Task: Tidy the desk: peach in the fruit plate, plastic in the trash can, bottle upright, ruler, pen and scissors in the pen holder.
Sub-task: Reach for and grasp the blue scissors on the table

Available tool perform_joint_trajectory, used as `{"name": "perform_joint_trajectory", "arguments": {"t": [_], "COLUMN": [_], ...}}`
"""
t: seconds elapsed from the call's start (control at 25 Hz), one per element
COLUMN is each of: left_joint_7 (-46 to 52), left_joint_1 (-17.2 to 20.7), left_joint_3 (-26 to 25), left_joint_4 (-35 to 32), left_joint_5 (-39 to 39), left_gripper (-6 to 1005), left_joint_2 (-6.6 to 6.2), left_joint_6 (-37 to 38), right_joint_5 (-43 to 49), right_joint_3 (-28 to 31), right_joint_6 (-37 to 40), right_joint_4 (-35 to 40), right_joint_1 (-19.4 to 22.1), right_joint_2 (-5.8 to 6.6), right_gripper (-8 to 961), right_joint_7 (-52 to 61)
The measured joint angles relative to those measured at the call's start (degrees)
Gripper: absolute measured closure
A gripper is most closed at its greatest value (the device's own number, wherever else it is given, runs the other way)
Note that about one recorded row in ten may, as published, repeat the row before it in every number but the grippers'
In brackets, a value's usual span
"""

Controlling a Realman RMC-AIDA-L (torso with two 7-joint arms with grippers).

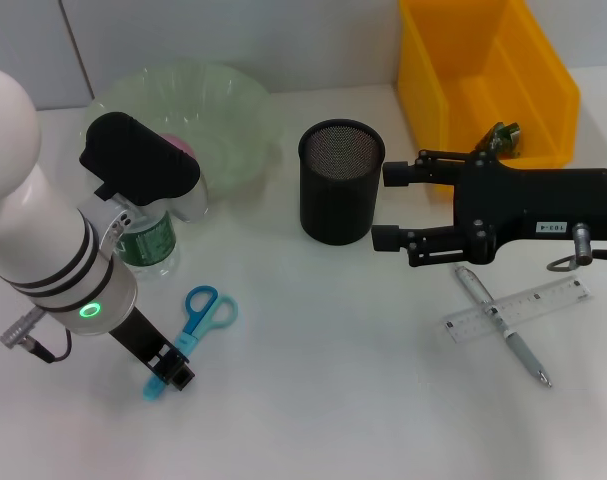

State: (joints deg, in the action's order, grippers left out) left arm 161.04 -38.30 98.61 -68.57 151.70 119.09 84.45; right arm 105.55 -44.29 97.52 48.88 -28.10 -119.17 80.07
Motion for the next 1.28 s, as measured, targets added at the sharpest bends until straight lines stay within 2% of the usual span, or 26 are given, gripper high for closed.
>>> {"name": "perform_joint_trajectory", "arguments": {"t": [0.68, 0.8, 1.04, 1.28], "left_joint_7": [-0.2, -0.9, -1.3, -1.3], "left_joint_1": [-0.1, -0.7, -0.7, -0.7], "left_joint_3": [0.4, -0.8, -0.9, -0.9], "left_joint_4": [0.3, 0.5, 0.6, 0.6], "left_joint_5": [0.1, -0.5, -0.6, -0.6], "left_gripper": [524, 535, 734, 801], "left_joint_2": [0.00, -0.03, 0.01, 0.01], "left_joint_6": [0.0, 0.7, 0.8, 0.8], "right_joint_5": [0.0, 0.0, 0.0, 0.0], "right_joint_3": [-0.4, -0.4, -0.5, -0.2], "right_joint_6": [-0.2, -0.2, -0.2, 0.0], "right_joint_4": [0.0, 0.0, 0.0, 0.0], "right_joint_1": [-0.2, -0.2, -0.2, -0.2], "right_joint_2": [0.00, -0.06, -0.09, -0.10], "right_gripper": [127, 127, 127, 127], "right_joint_7": [0.0, 0.0, 0.1, 0.1]}}
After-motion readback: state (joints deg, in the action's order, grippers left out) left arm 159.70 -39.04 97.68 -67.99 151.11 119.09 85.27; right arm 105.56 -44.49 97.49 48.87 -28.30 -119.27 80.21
